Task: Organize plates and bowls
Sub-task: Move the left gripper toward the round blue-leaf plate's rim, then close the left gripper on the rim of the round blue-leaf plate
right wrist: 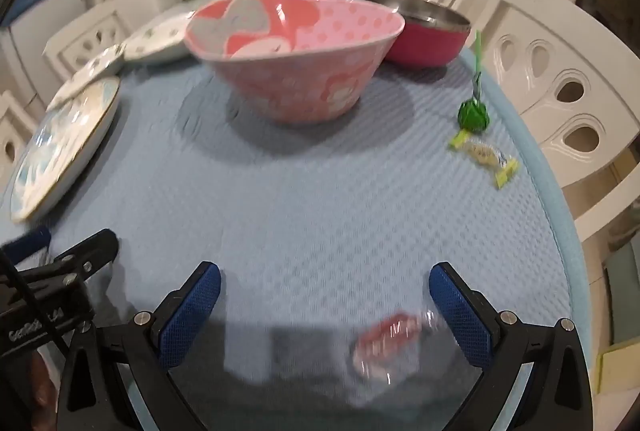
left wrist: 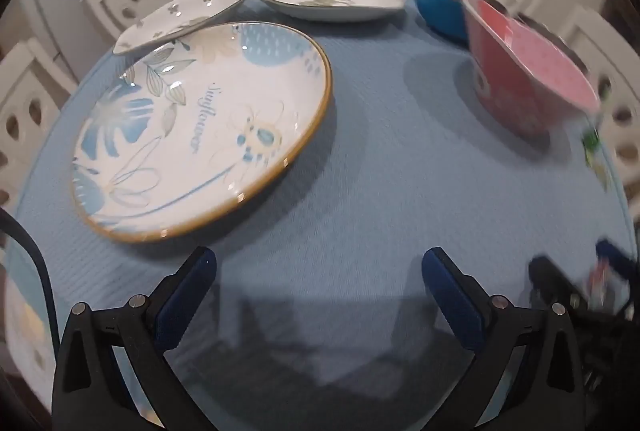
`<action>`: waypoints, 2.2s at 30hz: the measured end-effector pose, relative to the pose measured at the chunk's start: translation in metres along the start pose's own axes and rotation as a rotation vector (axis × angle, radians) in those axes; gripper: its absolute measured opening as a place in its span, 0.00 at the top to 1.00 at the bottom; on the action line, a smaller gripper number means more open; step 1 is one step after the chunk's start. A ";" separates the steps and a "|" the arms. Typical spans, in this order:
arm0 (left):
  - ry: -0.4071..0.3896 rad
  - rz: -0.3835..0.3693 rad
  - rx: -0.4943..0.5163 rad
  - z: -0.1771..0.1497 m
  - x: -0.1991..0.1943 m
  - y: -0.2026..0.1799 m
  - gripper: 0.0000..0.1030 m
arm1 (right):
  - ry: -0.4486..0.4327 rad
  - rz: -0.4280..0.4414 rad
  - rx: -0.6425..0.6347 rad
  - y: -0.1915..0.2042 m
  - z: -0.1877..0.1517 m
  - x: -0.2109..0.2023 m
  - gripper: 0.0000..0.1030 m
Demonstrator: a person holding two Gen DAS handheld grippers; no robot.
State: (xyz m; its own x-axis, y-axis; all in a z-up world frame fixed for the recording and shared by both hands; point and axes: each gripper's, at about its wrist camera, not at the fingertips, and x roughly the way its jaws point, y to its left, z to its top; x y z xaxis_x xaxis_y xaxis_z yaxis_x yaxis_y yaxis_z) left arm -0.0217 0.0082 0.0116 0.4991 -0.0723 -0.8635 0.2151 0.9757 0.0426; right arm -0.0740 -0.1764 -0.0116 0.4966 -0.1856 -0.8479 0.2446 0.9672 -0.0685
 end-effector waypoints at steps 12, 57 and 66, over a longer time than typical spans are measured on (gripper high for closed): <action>0.003 0.114 0.060 0.008 -0.074 0.061 0.00 | 0.316 0.027 0.013 0.034 0.013 -0.033 0.00; 0.132 -0.245 -0.062 0.105 0.043 0.210 0.20 | 0.205 0.150 -0.012 0.188 0.147 0.025 0.06; 0.170 -0.270 -0.057 0.108 0.058 0.204 0.39 | 0.254 0.195 0.009 0.187 0.144 0.044 0.37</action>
State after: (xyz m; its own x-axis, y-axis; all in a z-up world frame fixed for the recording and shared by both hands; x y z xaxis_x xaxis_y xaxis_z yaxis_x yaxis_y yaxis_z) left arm 0.1414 0.1809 0.0245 0.2824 -0.2992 -0.9114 0.2709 0.9363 -0.2234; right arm 0.1136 -0.0291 0.0138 0.3115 0.0531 -0.9488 0.1733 0.9785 0.1116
